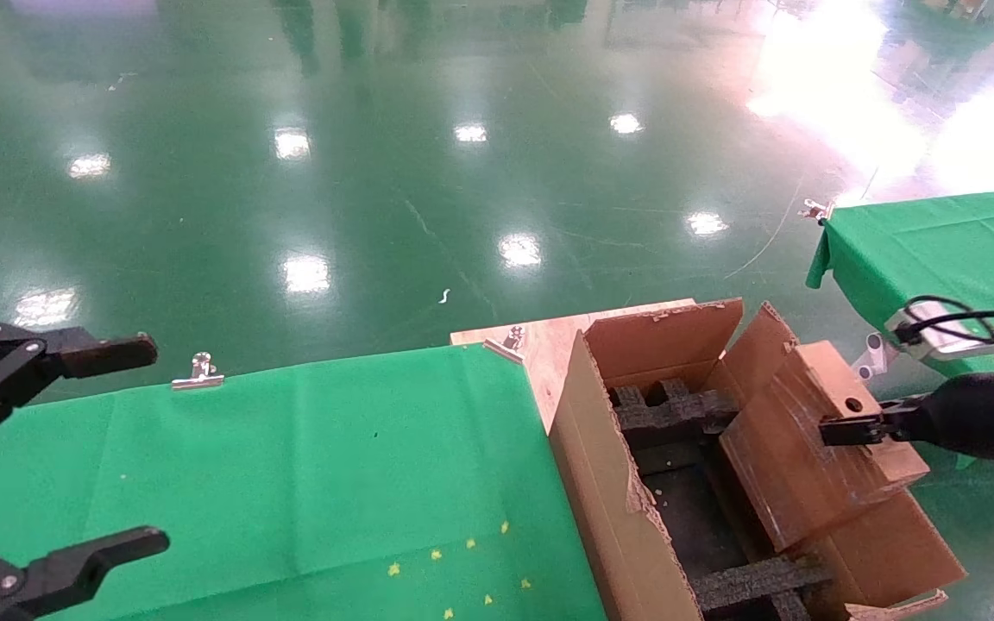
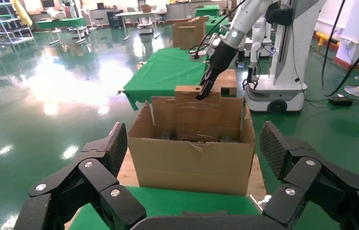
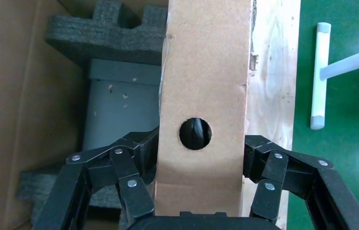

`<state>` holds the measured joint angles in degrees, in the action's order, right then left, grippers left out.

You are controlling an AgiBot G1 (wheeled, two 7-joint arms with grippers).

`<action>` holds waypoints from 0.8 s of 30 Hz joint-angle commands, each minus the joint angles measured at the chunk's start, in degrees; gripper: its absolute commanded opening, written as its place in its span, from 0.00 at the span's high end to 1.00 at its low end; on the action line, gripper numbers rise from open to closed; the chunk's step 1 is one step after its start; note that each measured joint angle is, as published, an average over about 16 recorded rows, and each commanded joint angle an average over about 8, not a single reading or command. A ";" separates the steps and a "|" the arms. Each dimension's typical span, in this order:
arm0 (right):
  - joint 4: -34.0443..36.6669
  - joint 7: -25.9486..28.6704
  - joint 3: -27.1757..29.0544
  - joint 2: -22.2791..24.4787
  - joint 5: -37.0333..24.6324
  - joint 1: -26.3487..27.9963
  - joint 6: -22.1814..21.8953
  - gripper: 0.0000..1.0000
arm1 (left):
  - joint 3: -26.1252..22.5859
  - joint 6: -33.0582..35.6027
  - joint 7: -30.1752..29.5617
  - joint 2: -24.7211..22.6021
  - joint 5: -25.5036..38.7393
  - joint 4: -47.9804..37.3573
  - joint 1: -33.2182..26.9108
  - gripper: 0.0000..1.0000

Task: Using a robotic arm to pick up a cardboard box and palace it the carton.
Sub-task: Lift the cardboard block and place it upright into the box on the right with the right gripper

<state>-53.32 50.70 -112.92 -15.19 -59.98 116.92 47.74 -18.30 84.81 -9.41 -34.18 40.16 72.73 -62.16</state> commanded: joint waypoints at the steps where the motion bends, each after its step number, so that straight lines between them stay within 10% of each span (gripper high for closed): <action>1: -0.08 0.18 -0.38 -0.63 0.45 -1.36 -1.81 1.00 | 0.00 0.00 0.00 0.00 0.00 0.00 0.00 0.00; 24: 3.85 4.38 -3.27 -10.14 0.68 -10.54 -11.36 1.00 | -0.04 -0.02 0.02 0.01 -0.03 0.00 -0.01 0.00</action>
<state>-49.46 54.90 -116.11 -25.25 -59.13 106.26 36.41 -18.34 84.79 -9.40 -34.17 40.13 72.73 -62.16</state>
